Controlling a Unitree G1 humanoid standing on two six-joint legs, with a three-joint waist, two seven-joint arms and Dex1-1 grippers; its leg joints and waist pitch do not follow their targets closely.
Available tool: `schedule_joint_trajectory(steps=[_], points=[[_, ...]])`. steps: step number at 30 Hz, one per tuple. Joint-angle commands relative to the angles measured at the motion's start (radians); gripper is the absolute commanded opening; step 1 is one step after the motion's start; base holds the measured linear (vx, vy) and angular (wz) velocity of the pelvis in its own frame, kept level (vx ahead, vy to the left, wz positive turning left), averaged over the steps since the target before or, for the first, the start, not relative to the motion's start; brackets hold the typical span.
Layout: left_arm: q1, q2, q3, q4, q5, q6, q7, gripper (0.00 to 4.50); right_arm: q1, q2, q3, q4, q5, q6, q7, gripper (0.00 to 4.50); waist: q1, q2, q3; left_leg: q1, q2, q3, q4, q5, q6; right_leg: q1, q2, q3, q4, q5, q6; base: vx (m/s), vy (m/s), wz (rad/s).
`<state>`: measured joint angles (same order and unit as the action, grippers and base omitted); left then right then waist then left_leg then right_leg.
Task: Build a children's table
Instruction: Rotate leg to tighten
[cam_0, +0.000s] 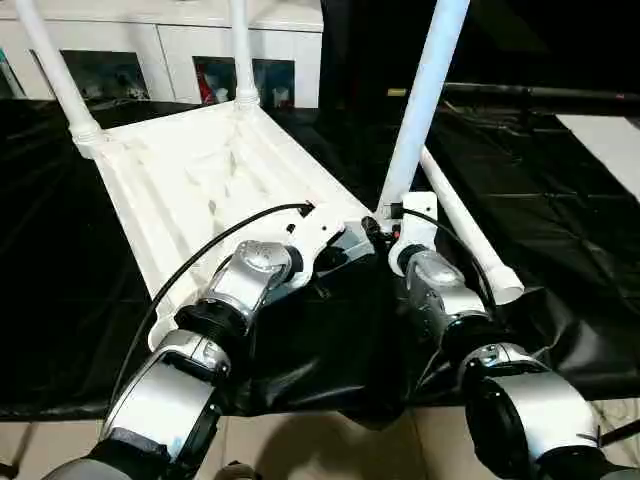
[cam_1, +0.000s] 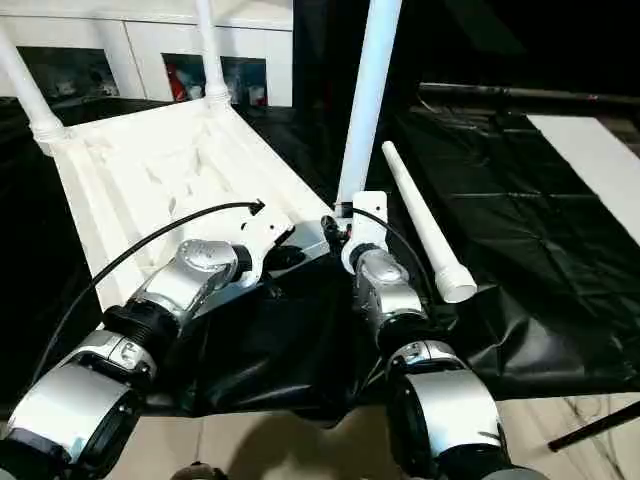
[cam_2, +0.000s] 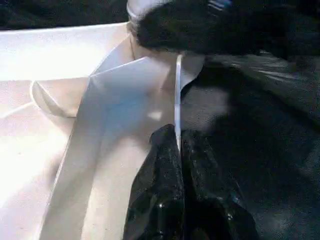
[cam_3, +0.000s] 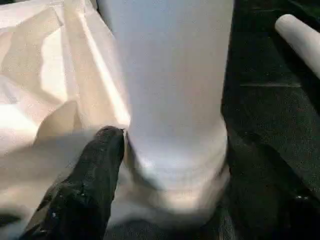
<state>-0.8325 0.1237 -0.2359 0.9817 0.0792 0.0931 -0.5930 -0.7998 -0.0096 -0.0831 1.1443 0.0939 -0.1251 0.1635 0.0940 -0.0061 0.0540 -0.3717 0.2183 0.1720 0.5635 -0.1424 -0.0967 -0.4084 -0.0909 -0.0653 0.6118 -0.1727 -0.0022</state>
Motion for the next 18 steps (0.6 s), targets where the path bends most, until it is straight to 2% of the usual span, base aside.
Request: schedule_joint_trajectory(steps=[1, 2, 3, 4, 5, 6, 7, 8, 9, 10, 12, 13, 14, 16, 17, 18], points=[[-0.027, -0.008, 0.023, 0.009, 0.003, -0.093, 0.046, 0.0, 0.018, -0.012, 0.028, -0.048, -0.025, 0.001, 0.006, 3.63, -0.002, -0.003, -0.074, 0.005, -0.006, 0.007, -0.056, -0.276, 0.017, 0.058, -0.036, 0.03, -0.079, -0.21, -0.184, 0.0, 0.0, 0.0], [-0.031, -0.012, 0.027, 0.019, 0.007, -0.119, 0.061, 0.0, 0.03, -0.024, 0.035, -0.079, -0.032, 0.009, 0.012, 3.63, -0.003, -0.001, -0.075, 0.007, -0.004, 0.007, -0.054, -0.274, 0.018, 0.057, -0.037, 0.031, -0.077, -0.205, -0.186, 0.0, 0.0, 0.0], [-0.036, -0.017, 0.038, 0.027, -0.002, -0.144, 0.058, 0.0, 0.052, -0.037, 0.043, -0.129, -0.037, 0.022, 0.025, 3.63, 0.0, -0.01, -0.075, 0.005, -0.004, 0.009, -0.052, -0.247, 0.033, 0.06, -0.036, 0.031, -0.075, -0.181, -0.187, 0.0, 0.0, 0.0], [-0.04, -0.022, 0.051, 0.03, -0.014, -0.151, 0.054, 0.0, 0.072, -0.046, 0.048, -0.17, -0.037, 0.033, 0.038, 3.63, 0.0, -0.01, -0.075, 0.005, -0.004, 0.009, -0.052, -0.247, 0.033, 0.06, -0.036, 0.031, -0.075, -0.181, -0.187, 0.0, 0.0, 0.0], [-0.049, -0.028, 0.076, 0.034, -0.037, -0.149, 0.044, 0.28, 0.101, -0.057, 0.054, -0.23, -0.041, 0.051, 0.056, 3.67, 0.002, -0.017, -0.078, 0.005, -0.004, 0.01, -0.05, -0.219, 0.047, 0.061, -0.037, 0.032, -0.071, -0.154, -0.188, 0.0, 0.0, 0.0], [-0.055, -0.033, 0.097, 0.032, -0.058, -0.14, 0.043, 0.55, 0.123, -0.064, 0.06, -0.274, -0.042, 0.067, 0.07, 3.68, 0.006, -0.018, -0.078, 0.003, -0.003, 0.01, -0.048, -0.188, 0.065, 0.062, -0.038, 0.033, -0.066, -0.12, -0.196, 0.0, 0.0, 0.0], [-0.06, -0.035, 0.107, 0.027, -0.066, -0.142, 0.047, 0.55, 0.14, -0.069, 0.063, -0.308, -0.041, 0.079, 0.078, 3.68, 0.005, -0.017, -0.079, 0.003, -0.003, 0.01, -0.047, -0.181, 0.068, 0.061, -0.038, 0.033, -0.065, -0.109, -0.202, 0.0, 0.0, 0.0], [-0.067, -0.035, 0.117, 0.022, -0.072, -0.16, 0.057, 0.58, 0.158, -0.075, 0.065, -0.344, -0.039, 0.098, 0.087, 3.68, 0.005, -0.022, -0.08, 0.002, -0.003, 0.011, -0.045, -0.172, 0.072, 0.062, -0.037, 0.032, -0.064, -0.092, -0.208, 0.0, 0.0, 0.0], [-0.071, -0.036, 0.128, 0.015, -0.08, -0.183, 0.069, 0.69, 0.169, -0.078, 0.067, -0.365, -0.04, 0.112, 0.09, 3.68, 0.004, -0.024, -0.083, -0.001, -0.002, 0.01, -0.042, -0.143, 0.082, 0.062, -0.036, 0.032, -0.056, -0.033, -0.223, 0.0, 0.0, 0.0], [-0.083, -0.035, 0.151, 0.013, -0.095, -0.23, 0.107, 0.85, 0.178, -0.081, 0.072, -0.38, -0.044, 0.119, 0.091, 3.68, 0.005, -0.023, -0.082, -0.001, -0.001, 0.01, -0.043, -0.142, 0.083, 0.061, -0.036, 0.031, -0.055, -0.023, -0.227, 0.0, 0.0, 0.0], [-0.095, -0.026, 0.175, 0.003, -0.104, -0.263, 0.159, 0.96, 0.18, -0.08, 0.073, -0.378, -0.045, 0.12, 0.088, 3.68, 0.001, -0.027, -0.079, -0.002, -0.001, 0.01, -0.042, -0.153, 0.085, 0.061, -0.037, 0.03, -0.055, -0.024, -0.234, 0.0, 0.0, 0.0], [-0.108, 0.005, 0.204, -0.017, -0.106, -0.276, 0.215, 0.96, 0.176, -0.076, 0.077, -0.363, -0.048, 0.12, 0.085, 3.68, 0.001, -0.033, -0.077, -0.002, -0.001, 0.012, -0.043, -0.161, 0.085, 0.061, -0.039, 0.03, -0.058, -0.049, -0.231, 0.0, 0.0, 0.0], [-0.11, 0.02, 0.211, -0.028, -0.104, -0.273, 0.231, 0.96, 0.175, -0.075, 0.08, -0.358, -0.05, 0.121, 0.084, 3.68, 0.001, -0.039, -0.076, -0.003, -0.001, 0.012, -0.042, -0.166, 0.085, 0.061, -0.039, 0.03, -0.058, -0.064, -0.227, 0.0, 0.0, 0.0], [-0.101, 0.066, 0.214, -0.076, -0.086, -0.24, 0.217, 0.96, 0.178, -0.068, 0.089, -0.374, -0.047, 0.152, 0.09, 3.68, 0.0, -0.032, -0.073, -0.001, 0.0, 0.012, -0.044, -0.163, 0.073, 0.057, -0.04, 0.03, -0.059, -0.107, -0.21, 0.0, 0.0, 0.0], [-0.094, 0.079, 0.217, -0.096, -0.087, -0.222, 0.2, 0.96, 0.18, -0.066, 0.092, -0.382, -0.046, 0.163, 0.095, 3.68, 0.0, -0.035, -0.073, 0.0, 0.001, 0.012, -0.044, -0.161, 0.071, 0.057, -0.039, 0.03, -0.058, -0.111, -0.209, 0.0, 0.0, 0.0], [-0.035, 0.159, 0.219, -0.238, -0.097, -0.099, 0.073, 0.96, 0.174, -0.059, 0.113, -0.376, -0.048, 0.188, 0.131, 3.68, 0.001, -0.032, -0.073, 0.003, 0.005, 0.011, -0.045, -0.156, 0.065, 0.057, -0.042, 0.031, -0.052, -0.106, -0.219, 0.0, 0.0, 0.0]])
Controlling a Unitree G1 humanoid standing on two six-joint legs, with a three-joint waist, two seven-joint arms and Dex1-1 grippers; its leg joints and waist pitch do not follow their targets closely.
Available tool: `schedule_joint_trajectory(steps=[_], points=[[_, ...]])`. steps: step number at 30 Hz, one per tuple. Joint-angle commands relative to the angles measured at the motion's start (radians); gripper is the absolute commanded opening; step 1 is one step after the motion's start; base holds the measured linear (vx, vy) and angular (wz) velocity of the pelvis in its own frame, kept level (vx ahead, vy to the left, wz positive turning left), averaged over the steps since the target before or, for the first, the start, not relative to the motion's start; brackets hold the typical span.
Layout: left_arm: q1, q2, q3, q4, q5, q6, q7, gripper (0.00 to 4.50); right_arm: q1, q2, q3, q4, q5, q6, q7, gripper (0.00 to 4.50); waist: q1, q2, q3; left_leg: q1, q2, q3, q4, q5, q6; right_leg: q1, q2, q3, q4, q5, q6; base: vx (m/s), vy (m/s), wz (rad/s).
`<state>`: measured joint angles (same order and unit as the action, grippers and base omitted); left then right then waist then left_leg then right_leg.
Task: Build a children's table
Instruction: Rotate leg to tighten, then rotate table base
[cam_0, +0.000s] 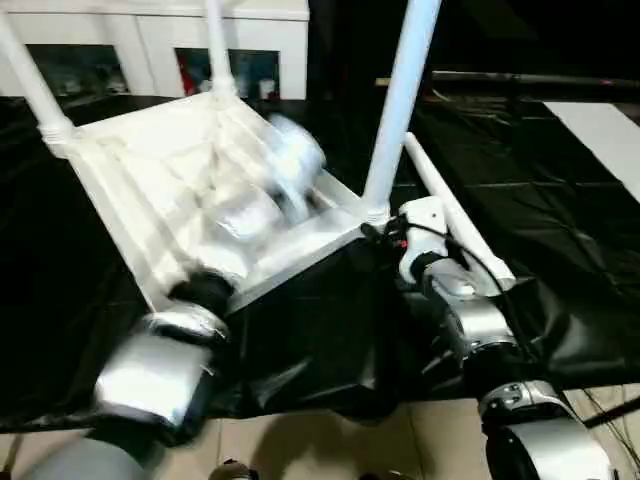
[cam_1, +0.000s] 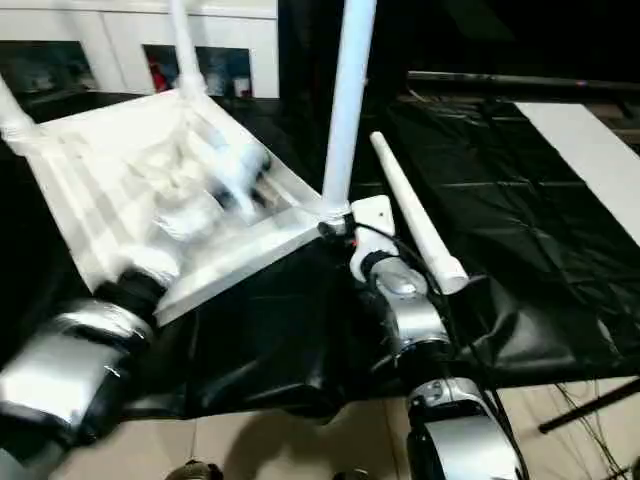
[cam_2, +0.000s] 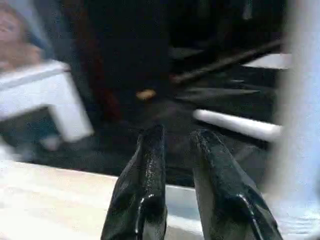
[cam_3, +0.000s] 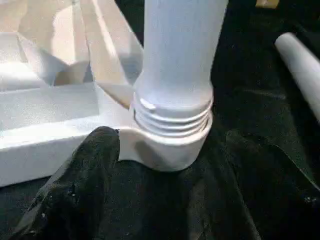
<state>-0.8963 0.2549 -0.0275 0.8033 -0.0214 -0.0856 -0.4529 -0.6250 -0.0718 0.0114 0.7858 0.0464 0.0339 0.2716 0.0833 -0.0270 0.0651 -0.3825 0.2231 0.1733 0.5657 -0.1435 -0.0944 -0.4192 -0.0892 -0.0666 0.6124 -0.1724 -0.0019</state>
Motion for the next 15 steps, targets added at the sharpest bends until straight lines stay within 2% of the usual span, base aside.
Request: schedule_joint_trajectory(steps=[1, 2, 3, 4, 5, 6, 7, 8, 9, 10, 11, 12, 14, 15], points=[[0.053, 0.058, 0.008, -0.11, 0.003, 0.12, -0.116, 0.96, -0.002, 0.005, 0.027, -0.019, -0.003, 0.042, 0.035, 3.68, 0.005, -0.007, -0.082, 0.006, -0.001, 0.01, -0.05, -0.148, 0.057, 0.067, -0.04, 0.031, -0.052, -0.116, -0.216, 0.0, 0.0, 0.0], [0.081, 0.096, -0.001, -0.165, 0.009, 0.164, -0.165, 0.96, 0.0, 0.005, 0.036, -0.021, -0.008, 0.051, 0.046, 3.68, 0.009, -0.004, -0.085, 0.017, 0.004, 0.01, -0.049, -0.153, 0.049, 0.063, -0.044, 0.031, -0.051, -0.114, -0.22, 0.0, 0.0, 0.0], [0.113, 0.142, -0.002, -0.226, 0.018, 0.215, -0.202, 0.96, 0.001, 0.006, 0.044, -0.022, -0.014, 0.058, 0.053, 3.68, 0.006, 0.001, -0.083, 0.02, 0.006, 0.011, -0.049, -0.154, 0.037, 0.056, -0.04, 0.034, -0.048, -0.096, -0.227, 0.0, 0.0, 0.0], [0.141, 0.185, 0.01, -0.276, 0.017, 0.264, -0.216, 0.96, 0.004, 0.007, 0.048, -0.028, -0.016, 0.069, 0.056, 3.68, 0.004, 0.001, -0.082, 0.018, 0.004, 0.014, -0.05, -0.155, 0.032, 0.056, -0.036, 0.034, -0.049, -0.092, -0.225, 0.0, 0.0, 0.0], [0.16, 0.213, 0.019, -0.31, 0.014, 0.296, -0.223, 0.96, 0.006, 0.008, 0.051, -0.034, -0.017, 0.076, 0.057, 3.68, 0.007, 0.003, -0.083, 0.021, 0.007, 0.012, -0.052, -0.156, 0.019, 0.056, -0.038, 0.034, -0.043, -0.079, -0.226, 0.0, 0.0, 0.0], [0.189, 0.263, 0.029, -0.356, 0.012, 0.343, -0.232, 0.96, 0.005, 0.009, 0.053, -0.034, -0.019, 0.083, 0.056, 3.68, 0.006, 0.005, -0.081, 0.024, 0.005, 0.014, -0.052, -0.166, 0.014, 0.051, -0.034, 0.034, -0.047, -0.085, -0.223, 0.0, 0.0, 0.0], [0.221, 0.32, 0.036, -0.397, 0.024, 0.382, -0.246, 0.96, 0.002, 0.011, 0.054, -0.031, -0.018, 0.088, 0.055, 3.68, 0.008, -0.009, -0.078, 0.025, 0.007, 0.015, -0.055, -0.186, 0.005, 0.051, -0.036, 0.035, -0.048, -0.102, -0.219, 0.0, 0.0, 0.0], [0.26, 0.386, 0.034, -0.439, 0.047, 0.421, -0.276, 0.96, -0.005, 0.015, 0.055, -0.02, -0.019, 0.088, 0.053, 3.68, 0.009, -0.007, -0.078, 0.021, 0.008, 0.011, -0.057, -0.193, -0.003, 0.055, -0.04, 0.034, -0.044, -0.121, -0.213, 0.0, 0.0, 0.0], [0.3, 0.445, 0.029, -0.48, 0.072, 0.457, -0.306, 0.96, -0.012, 0.02, 0.055, -0.007, -0.021, 0.085, 0.051, 3.68, -0.001, -0.001, -0.073, 0.023, 0.007, 0.008, -0.064, -0.227, -0.022, 0.048, -0.036, 0.034, -0.049, -0.17, -0.187, 0.0, 0.0, 0.0], [0.354, 0.518, 0.016, -0.537, 0.095, 0.525, -0.316, 0.96, -0.028, 0.028, 0.056, 0.02, -0.026, 0.081, 0.049, 3.68, -0.001, 0.001, -0.071, 0.029, 0.007, 0.01, -0.064, -0.243, -0.032, 0.044, -0.033, 0.035, -0.053, -0.182, -0.183, 0.0, 0.0, 0.0], [0.363, 0.53, 0.015, -0.545, 0.101, 0.538, -0.316, 0.96, -0.032, 0.03, 0.056, 0.026, -0.028, 0.079, 0.049, 3.68, -0.006, 0.0, -0.069, 0.029, 0.008, 0.008, -0.066, -0.265, -0.044, 0.043, -0.034, 0.037, -0.052, -0.188, -0.181, 0.0, 0.0, 0.0], [0.405, 0.581, 0.005, -0.575, 0.144, 0.592, -0.318, 0.96, -0.055, 0.04, 0.056, 0.065, -0.033, 0.072, 0.043, 3.68, -0.007, -0.004, -0.069, 0.031, 0.008, 0.011, -0.066, -0.278, -0.048, 0.041, -0.033, 0.038, -0.053, -0.195, -0.181, 0.0, 0.0, 0.0], [0.435, 0.615, -0.007, -0.605, 0.18, 0.641, -0.33, 0.96, -0.076, 0.048, 0.055, 0.098, -0.035, 0.067, 0.039, 3.68, 0.0, -0.002, -0.068, 0.037, 0.008, 0.009, -0.066, -0.31, -0.061, 0.036, -0.037, 0.041, -0.056, -0.224, -0.178, 0.0, 0.0, 0.0], [0.469, 0.637, -0.028, -0.644, 0.2, 0.706, -0.347, 0.96, -0.107, 0.06, 0.052, 0.148, -0.035, 0.058, 0.032, 3.68, -0.003, -0.006, -0.065, 0.033, 0.007, 0.007, -0.069, -0.326, -0.065, 0.037, -0.036, 0.041, -0.058, -0.241, -0.177, 0.0, 0.0, 0.0]])
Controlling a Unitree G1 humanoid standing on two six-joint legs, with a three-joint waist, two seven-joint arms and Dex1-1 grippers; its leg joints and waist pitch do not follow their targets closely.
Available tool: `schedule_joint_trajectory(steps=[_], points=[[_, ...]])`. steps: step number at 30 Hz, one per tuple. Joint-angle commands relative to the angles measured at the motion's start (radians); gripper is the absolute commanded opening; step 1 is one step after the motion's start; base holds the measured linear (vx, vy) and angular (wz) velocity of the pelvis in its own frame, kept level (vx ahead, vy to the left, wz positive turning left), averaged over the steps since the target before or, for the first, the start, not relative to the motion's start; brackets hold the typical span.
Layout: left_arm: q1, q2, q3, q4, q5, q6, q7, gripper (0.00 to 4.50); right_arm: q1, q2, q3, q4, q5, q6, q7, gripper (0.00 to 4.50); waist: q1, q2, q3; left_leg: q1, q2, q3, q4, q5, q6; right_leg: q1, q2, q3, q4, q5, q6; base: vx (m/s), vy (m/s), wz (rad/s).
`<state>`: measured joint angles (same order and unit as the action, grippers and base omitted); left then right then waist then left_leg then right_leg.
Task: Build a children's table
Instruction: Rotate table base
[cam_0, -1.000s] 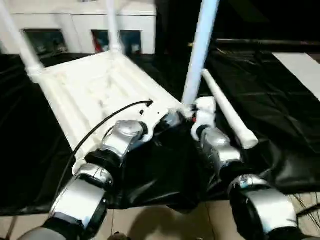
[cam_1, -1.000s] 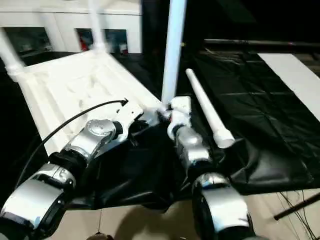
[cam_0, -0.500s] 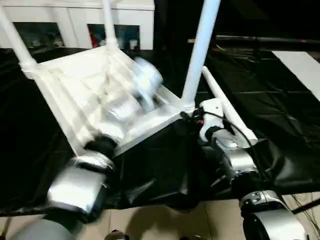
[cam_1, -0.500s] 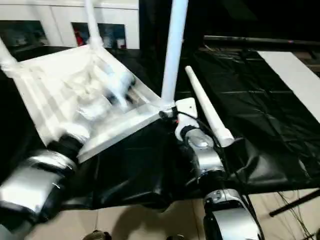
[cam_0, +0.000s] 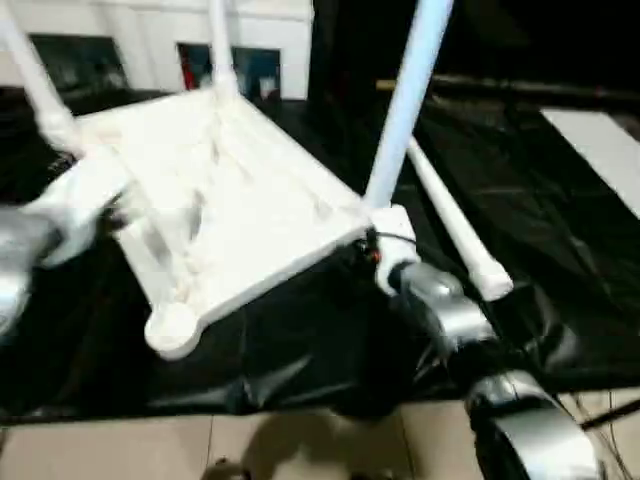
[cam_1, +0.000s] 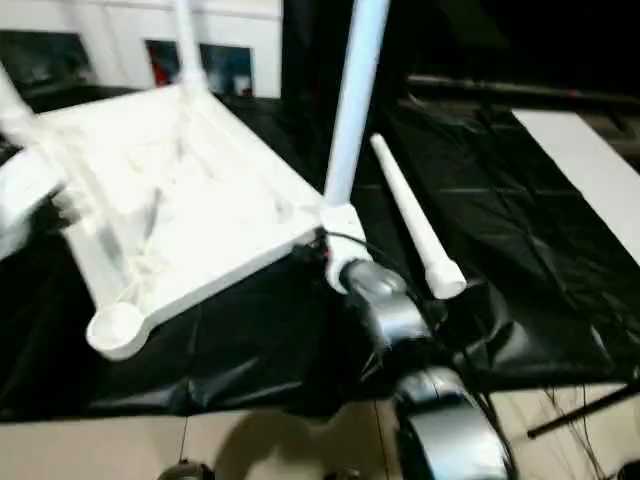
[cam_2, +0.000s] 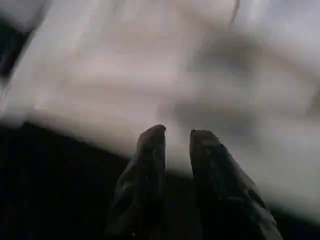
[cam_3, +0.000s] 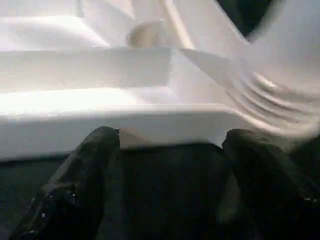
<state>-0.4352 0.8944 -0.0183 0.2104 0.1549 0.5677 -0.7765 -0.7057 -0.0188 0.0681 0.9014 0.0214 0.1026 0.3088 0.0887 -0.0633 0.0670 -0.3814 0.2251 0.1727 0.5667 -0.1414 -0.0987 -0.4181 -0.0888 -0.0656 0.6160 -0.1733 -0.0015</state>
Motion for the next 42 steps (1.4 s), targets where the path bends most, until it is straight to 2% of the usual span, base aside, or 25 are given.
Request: schedule_joint_trajectory(steps=[1, 2, 6, 9, 13, 14, 18, 19, 20, 21, 22, 23, 24, 25, 26, 27, 28, 29, 30, 31, 35, 37, 38, 40, 42], points=[[0.015, 0.0, -0.04, -0.059, 0.026, 0.065, -0.027, 0.96, -0.034, 0.009, -0.005, 0.044, -0.01, -0.013, -0.007, 3.68, -0.008, 0.032, -0.068, 0.033, 0.006, 0.007, -0.07, -0.338, -0.066, 0.035, -0.038, 0.04, -0.06, -0.248, -0.178, 0.0, 0.0, 0.0], [0.026, -0.012, -0.043, -0.078, 0.03, 0.104, -0.013, 0.96, -0.054, 0.017, -0.005, 0.072, -0.013, -0.021, -0.012, 3.68, -0.005, 0.028, -0.069, 0.038, 0.005, 0.009, -0.069, -0.35, -0.07, 0.03, -0.037, 0.04, -0.064, -0.247, -0.177, 0.0, 0.0, 0.0], [0.056, -0.028, -0.072, -0.118, 0.044, 0.199, 0.043, 0.96, -0.107, 0.043, -0.01, 0.131, -0.003, -0.039, -0.014, 3.68, -0.007, 0.026, -0.073, 0.026, 0.004, 0.002, -0.069, -0.341, -0.078, 0.041, -0.039, 0.04, -0.054, -0.217, -0.178, 0.0, 0.0, 0.0], [0.089, -0.044, -0.093, -0.167, 0.001, 0.231, 0.022, 0.96, -0.133, 0.056, -0.013, 0.16, -0.001, -0.053, -0.008, 3.68, -0.007, 0.011, -0.074, 0.022, 0.001, 0.004, -0.066, -0.317, -0.067, 0.043, -0.039, 0.04, -0.053, -0.194, -0.181, 0.0, 0.0, 0.0], [0.103, -0.122, -0.075, -0.219, -0.072, 0.255, -0.005, 0.96, -0.16, 0.061, -0.017, 0.195, -0.005, -0.079, -0.004, 3.68, -0.001, 0.021, -0.075, 0.026, 0.0, 0.006, -0.061, -0.305, -0.067, 0.04, -0.036, 0.04, -0.052, -0.173, -0.191, 0.0, 0.0, 0.0], [0.104, -0.13, -0.08, -0.23, -0.081, 0.258, -0.018, 0.96, -0.164, 0.06, -0.019, 0.199, -0.004, -0.08, -0.001, 3.68, -0.001, 0.02, -0.075, 0.026, 0.0, 0.007, -0.061, -0.309, -0.066, 0.039, -0.035, 0.041, -0.052, -0.173, -0.191, 0.0, 0.0, 0.0], [0.092, -0.182, -0.111, -0.249, -0.082, 0.269, -0.032, 0.96, -0.18, 0.052, -0.051, 0.22, 0.014, -0.085, -0.022, 3.68, -0.001, 0.03, -0.074, 0.027, -0.001, 0.002, -0.062, -0.361, -0.074, 0.038, -0.034, 0.039, -0.055, -0.211, -0.182, 0.0, 0.0, 0.0], [0.089, -0.189, -0.117, -0.248, -0.083, 0.266, -0.03, 0.96, -0.18, 0.05, -0.053, 0.22, 0.015, -0.085, -0.025, 3.68, -0.002, 0.03, -0.075, 0.028, -0.001, 0.002, -0.062, -0.366, -0.074, 0.037, -0.032, 0.039, -0.056, -0.203, -0.183, 0.0, 0.0, 0.0], [0.082, -0.214, -0.126, -0.236, -0.088, 0.254, -0.019, 0.96, -0.176, 0.042, -0.053, 0.208, 0.012, -0.083, -0.032, 3.68, -0.003, 0.036, -0.076, 0.028, -0.002, 0.002, -0.061, -0.364, -0.076, 0.038, -0.03, 0.038, -0.055, -0.184, -0.186, 0.0, 0.0, 0.0], [0.068, -0.248, -0.139, -0.217, -0.09, 0.232, 0.005, 0.96, -0.171, 0.026, -0.048, 0.184, 0.0, -0.064, -0.058, 3.68, -0.001, 0.048, -0.077, 0.032, -0.003, 0.003, -0.059, -0.365, -0.079, 0.036, -0.027, 0.039, -0.054, -0.165, -0.189, 0.0, 0.0, 0.0], [0.044, -0.296, -0.155, -0.182, -0.086, 0.19, 0.041, 0.96, -0.165, -0.003, -0.033, 0.136, -0.035, -0.013, -0.12, 3.68, -0.001, 0.045, -0.074, 0.033, -0.004, 0.004, -0.059, -0.365, -0.08, 0.034, -0.024, 0.038, -0.057, -0.165, -0.189, 0.0, 0.0, 0.0], [0.044, -0.298, -0.156, -0.181, -0.086, 0.189, 0.042, 0.96, -0.165, -0.004, -0.032, 0.135, -0.036, -0.011, -0.122, 3.68, 0.005, 0.042, -0.079, 0.035, -0.005, 0.005, -0.055, -0.351, -0.081, 0.037, -0.023, 0.038, -0.053, -0.144, -0.191, 0.0, 0.0, 0.0], [0.023, -0.341, -0.157, -0.155, -0.088, 0.159, 0.068, 0.96, -0.163, -0.032, -0.027, 0.09, -0.054, 0.045, -0.139, 3.68, 0.005, 0.049, -0.078, 0.028, -0.008, 0.005, -0.054, -0.337, -0.079, 0.042, -0.023, 0.04, -0.05, -0.139, -0.187, 0.0, 0.0, 0.0], [0.005, -0.371, -0.156, -0.133, -0.093, 0.13, 0.083, 0.96, -0.155, -0.053, -0.041, 0.047, -0.032, 0.091, -0.088, 3.68, 0.005, 0.054, -0.077, 0.028, -0.01, 0.005, -0.054, -0.338, -0.077, 0.043, -0.02, 0.039, -0.053, -0.143, -0.181, 0.0, 0.0, 0.0], [-0.003, -0.387, -0.156, -0.123, -0.095, 0.115, 0.089, 0.96, -0.153, -0.063, -0.051, 0.029, -0.016, 0.111, -0.052, 3.68, 0.008, 0.046, -0.078, 0.027, -0.009, 0.004, -0.053, -0.348, -0.069, 0.047, -0.022, 0.039, -0.056, -0.152, -0.17, 0.0, 0.0, 0.0], [-0.02, -0.412, -0.16, -0.097, -0.088, 0.082, 0.111, 0.96, -0.146, -0.083, -0.07, -0.006, 0.001, 0.146, -0.038, 3.68, 0.01, 0.058, -0.08, 0.025, -0.009, 0.002, -0.053, -0.347, -0.072, 0.049, -0.024, 0.039, -0.053, -0.151, -0.168, 0.0, 0.0, 0.0], [-0.031, -0.427, -0.162, -0.08, -0.081, 0.061, 0.125, 1.02, -0.143, -0.096, -0.083, -0.027, 0.01, 0.166, -0.036, 3.93, 0.009, 0.048, -0.079, 0.024, -0.011, 0.003, -0.052, -0.342, -0.066, 0.05, -0.022, 0.039, -0.058, -0.155, -0.159, 0.0, 0.0, 0.0], [-0.045, -0.449, -0.168, -0.059, -0.074, 0.029, 0.143, 1.02, -0.139, -0.122, -0.087, -0.047, 0.001, 0.193, -0.044, 3.93, 0.008, 0.059, -0.08, 0.02, -0.011, -0.001, -0.052, -0.326, -0.068, 0.054, -0.024, 0.038, -0.055, -0.149, -0.162, 0.0, 0.0, 0.0], [-0.056, -0.469, -0.171, -0.048, -0.073, 0.018, 0.152, 1.02, -0.14, -0.147, -0.087, -0.056, -0.008, 0.219, -0.047, 4.03, 0.007, 0.06, -0.08, 0.021, -0.011, 0.001, -0.051, -0.326, -0.07, 0.052, -0.024, 0.037, -0.058, -0.146, -0.164, 0.0, 0.0, 0.0], [-0.061, -0.48, -0.173, -0.044, -0.076, 0.014, 0.151, 1.02, -0.142, -0.164, -0.087, -0.057, -0.014, 0.236, -0.047, 4.03, 0.006, 0.054, -0.082, 0.021, -0.012, 0.002, -0.047, -0.318, -0.069, 0.055, -0.024, 0.037, -0.056, -0.137, -0.17, 0.0, 0.0, 0.0], [-0.061, -0.479, -0.178, -0.086, -0.1, 0.034, 0.113, 1.02, -0.161, -0.228, -0.101, -0.082, -0.014, 0.318, -0.064, 4.38, -0.003, 0.043, -0.085, 0.009, -0.015, 0.005, -0.042, -0.241, -0.046, 0.064, -0.025, 0.036, -0.053, -0.118, -0.182, 0.0, 0.0, 0.0], [-0.046, -0.454, -0.164, -0.147, -0.132, 0.046, 0.064, 1.02, -0.19, -0.275, -0.11, -0.058, -0.014, 0.408, -0.055, 4.38, -0.005, 0.045, -0.086, 0.009, -0.014, 0.006, -0.039, -0.218, -0.042, 0.065, -0.024, 0.036, -0.049, -0.101, -0.192, 0.0, 0.0, 0.0], [-0.044, -0.452, -0.16, -0.153, -0.138, 0.043, 0.057, 1.02, -0.192, -0.283, -0.111, -0.063, -0.014, 0.432, -0.052, 4.38, -0.006, 0.046, -0.086, 0.009, -0.015, 0.006, -0.039, -0.216, -0.041, 0.065, -0.022, 0.035, -0.049, -0.099, -0.196, 0.0, 0.0, 0.0], [-0.015, -0.411, -0.161, -0.243, -0.208, 0.051, -0.061, 1.02, -0.214, -0.315, -0.109, -0.001, -0.014, 0.478, -0.019, 4.38, -0.007, 0.038, -0.083, 0.009, -0.014, 0.008, -0.039, -0.235, -0.039, 0.061, -0.024, 0.035, -0.053, -0.138, -0.204, 0.0, 0.0, 0.0], [0.004, -0.381, -0.171, -0.297, -0.248, 0.05, -0.129, 1.02, -0.22, -0.328, -0.103, 0.021, -0.023, 0.492, -0.015, 4.38, -0.009, 0.042, -0.078, 0.011, -0.011, 0.01, -0.039, -0.259, -0.043, 0.055, -0.025, 0.036, -0.057, -0.174, -0.206, 0.0, 0.0, 0.0]])
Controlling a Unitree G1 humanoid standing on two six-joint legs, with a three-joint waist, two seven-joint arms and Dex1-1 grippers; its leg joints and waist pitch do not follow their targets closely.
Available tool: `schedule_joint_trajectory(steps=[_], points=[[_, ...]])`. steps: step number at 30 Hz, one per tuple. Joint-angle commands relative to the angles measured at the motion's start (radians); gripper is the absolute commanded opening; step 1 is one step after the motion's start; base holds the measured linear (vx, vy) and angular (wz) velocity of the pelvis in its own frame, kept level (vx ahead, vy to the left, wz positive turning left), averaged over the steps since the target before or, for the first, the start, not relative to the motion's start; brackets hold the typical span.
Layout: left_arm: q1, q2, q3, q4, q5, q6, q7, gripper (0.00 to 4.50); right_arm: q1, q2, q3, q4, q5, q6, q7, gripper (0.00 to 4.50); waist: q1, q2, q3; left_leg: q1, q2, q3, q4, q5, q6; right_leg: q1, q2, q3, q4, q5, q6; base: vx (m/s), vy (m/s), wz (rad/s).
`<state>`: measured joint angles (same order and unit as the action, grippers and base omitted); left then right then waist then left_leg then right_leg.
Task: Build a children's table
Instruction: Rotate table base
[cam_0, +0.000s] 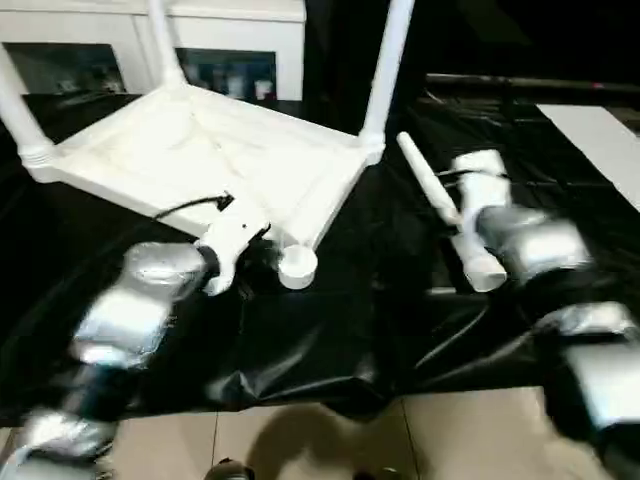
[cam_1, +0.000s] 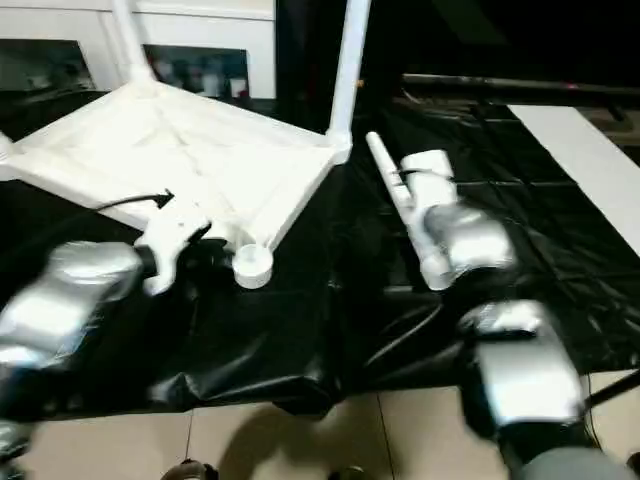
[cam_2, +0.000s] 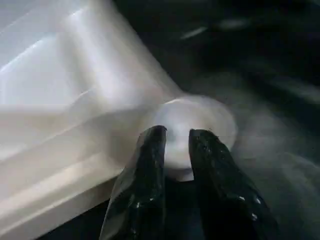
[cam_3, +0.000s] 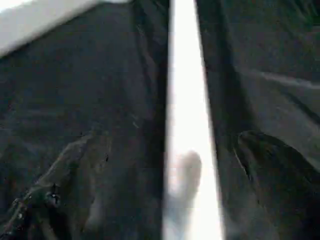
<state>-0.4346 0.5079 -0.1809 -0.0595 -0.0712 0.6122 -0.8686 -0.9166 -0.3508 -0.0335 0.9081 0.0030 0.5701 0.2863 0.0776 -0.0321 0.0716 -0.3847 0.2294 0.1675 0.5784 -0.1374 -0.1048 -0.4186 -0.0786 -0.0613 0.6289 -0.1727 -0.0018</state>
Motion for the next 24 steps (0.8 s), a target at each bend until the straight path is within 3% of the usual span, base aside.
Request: schedule_joint_trajectory(steps=[1, 2, 3, 6, 11, 17, 19, 23, 24], points=[[0.01, 0.013, -0.01, -0.047, -0.041, 0.011, -0.06, 1.02, -0.008, -0.001, -0.001, 0.018, -0.006, 0.033, 0.013, 4.38, 0.001, 0.003, -0.082, 0.016, -0.016, 0.017, -0.051, -0.274, -0.036, 0.053, -0.032, 0.031, -0.072, -0.191, -0.202, 0.0, 0.0, 0.0], [0.013, 0.012, -0.006, -0.067, -0.062, 0.028, -0.069, 1.02, -0.008, -0.004, 0.004, 0.026, -0.006, 0.049, 0.023, 4.38, 0.001, -0.003, -0.082, 0.015, -0.016, 0.017, -0.051, -0.271, -0.034, 0.055, -0.032, 0.031, -0.071, -0.198, -0.199, 0.0, 0.0, 0.0], [0.015, 0.009, -0.002, -0.08, -0.076, 0.044, -0.071, 1.02, -0.008, -0.006, 0.008, 0.033, -0.006, 0.061, 0.032, 4.38, 0.002, 0.003, -0.081, 0.017, -0.014, 0.016, -0.051, -0.273, -0.036, 0.053, -0.033, 0.032, -0.07, -0.208, -0.195, 0.0, 0.0, 0.0], [0.02, 0.01, -0.004, -0.107, -0.083, 0.08, -0.063, 1.02, 0.001, 0.005, 0.02, 0.056, -0.007, 0.098, 0.045, 4.38, 0.007, -0.001, -0.079, 0.017, -0.014, 0.017, -0.051, -0.276, -0.04, 0.051, -0.034, 0.032, -0.072, -0.236, -0.181, 0.0, 0.0, 0.0], [0.022, 0.028, 0.006, -0.115, -0.092, 0.09, -0.068, 1.02, 0.005, 0.027, 0.015, 0.014, 0.018, 0.155, 0.062, 4.38, 0.008, 0.003, -0.08, 0.019, -0.014, 0.015, -0.052, -0.28, -0.049, 0.05, -0.032, 0.033, -0.072, -0.252, -0.161, 0.0, 0.0, 0.0], [0.015, 0.048, 0.001, -0.129, -0.103, 0.101, -0.075, 1.02, 0.005, 0.019, 0.03, -0.109, 0.028, 0.192, 0.101, 4.38, 0.008, 0.011, -0.082, 0.02, -0.014, 0.014, -0.052, -0.274, -0.055, 0.051, -0.031, 0.034, -0.069, -0.213, -0.168, 0.0, 0.0, 0.0], [0.008, 0.048, 0.0, -0.13, -0.109, 0.106, -0.075, 1.02, 0.006, 0.017, 0.017, -0.182, 0.058, 0.219, 0.132, 4.38, 0.009, 0.017, -0.082, 0.022, -0.014, 0.014, -0.051, -0.274, -0.057, 0.049, -0.03, 0.034, -0.068, -0.203, -0.171, 0.0, 0.0, 0.0], [0.005, 0.054, -0.005, -0.124, -0.106, 0.101, -0.074, 1.02, 0.003, 0.007, 0.007, -0.22, 0.057, 0.227, 0.118, 4.38, 0.008, 0.015, -0.084, 0.02, -0.015, 0.014, -0.051, -0.263, -0.057, 0.053, -0.029, 0.034, -0.067, -0.184, -0.175, 0.0, 0.0, 0.0], [0.002, 0.055, -0.008, -0.117, -0.107, 0.097, -0.073, 1.02, -0.007, -0.001, -0.023, -0.211, 0.06, 0.22, 0.08, 4.38, 0.008, 0.017, -0.083, 0.021, -0.015, 0.015, -0.051, -0.265, -0.06, 0.051, -0.029, 0.035, -0.067, -0.186, -0.178, 0.0, 0.0, 0.0]])
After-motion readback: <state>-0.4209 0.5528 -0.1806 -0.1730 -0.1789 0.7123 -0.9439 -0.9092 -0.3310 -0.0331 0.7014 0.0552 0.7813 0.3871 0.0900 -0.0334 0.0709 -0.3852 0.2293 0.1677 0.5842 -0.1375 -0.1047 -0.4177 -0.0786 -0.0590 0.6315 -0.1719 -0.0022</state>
